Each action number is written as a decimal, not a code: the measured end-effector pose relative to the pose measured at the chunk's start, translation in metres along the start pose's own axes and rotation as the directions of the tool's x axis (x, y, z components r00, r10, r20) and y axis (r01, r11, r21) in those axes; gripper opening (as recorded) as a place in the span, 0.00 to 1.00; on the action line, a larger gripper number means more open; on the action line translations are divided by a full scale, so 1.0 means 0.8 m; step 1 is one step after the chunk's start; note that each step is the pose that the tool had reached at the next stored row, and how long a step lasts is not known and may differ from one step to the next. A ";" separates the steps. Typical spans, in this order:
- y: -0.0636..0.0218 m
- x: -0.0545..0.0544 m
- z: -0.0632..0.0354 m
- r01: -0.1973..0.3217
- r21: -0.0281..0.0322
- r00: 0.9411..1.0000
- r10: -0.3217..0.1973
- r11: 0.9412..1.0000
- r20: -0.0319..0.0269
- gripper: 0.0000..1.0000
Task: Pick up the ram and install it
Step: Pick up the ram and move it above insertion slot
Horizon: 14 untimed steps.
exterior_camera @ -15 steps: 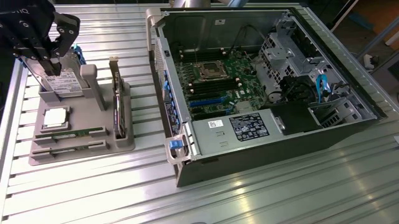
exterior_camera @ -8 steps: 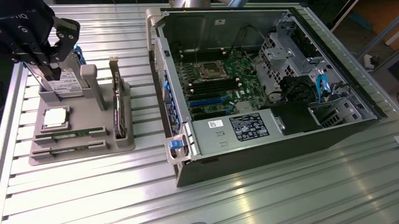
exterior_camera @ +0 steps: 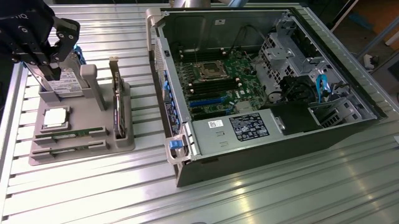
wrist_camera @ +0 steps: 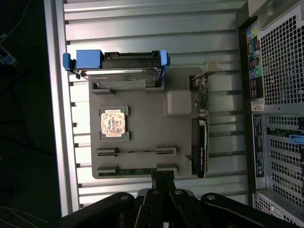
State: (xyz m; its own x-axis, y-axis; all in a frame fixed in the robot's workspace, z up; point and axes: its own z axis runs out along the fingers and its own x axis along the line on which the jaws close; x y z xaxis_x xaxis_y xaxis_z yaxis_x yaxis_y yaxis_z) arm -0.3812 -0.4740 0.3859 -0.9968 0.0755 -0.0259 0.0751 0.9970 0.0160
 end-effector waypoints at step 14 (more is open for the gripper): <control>0.000 0.000 0.000 0.066 0.000 0.998 -0.066 0.998 -0.001 0.11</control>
State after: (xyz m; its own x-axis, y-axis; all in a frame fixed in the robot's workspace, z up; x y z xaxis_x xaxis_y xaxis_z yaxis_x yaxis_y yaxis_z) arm -0.3812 -0.4743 0.3858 -0.9996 0.0095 -0.0259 0.0092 0.9998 0.0147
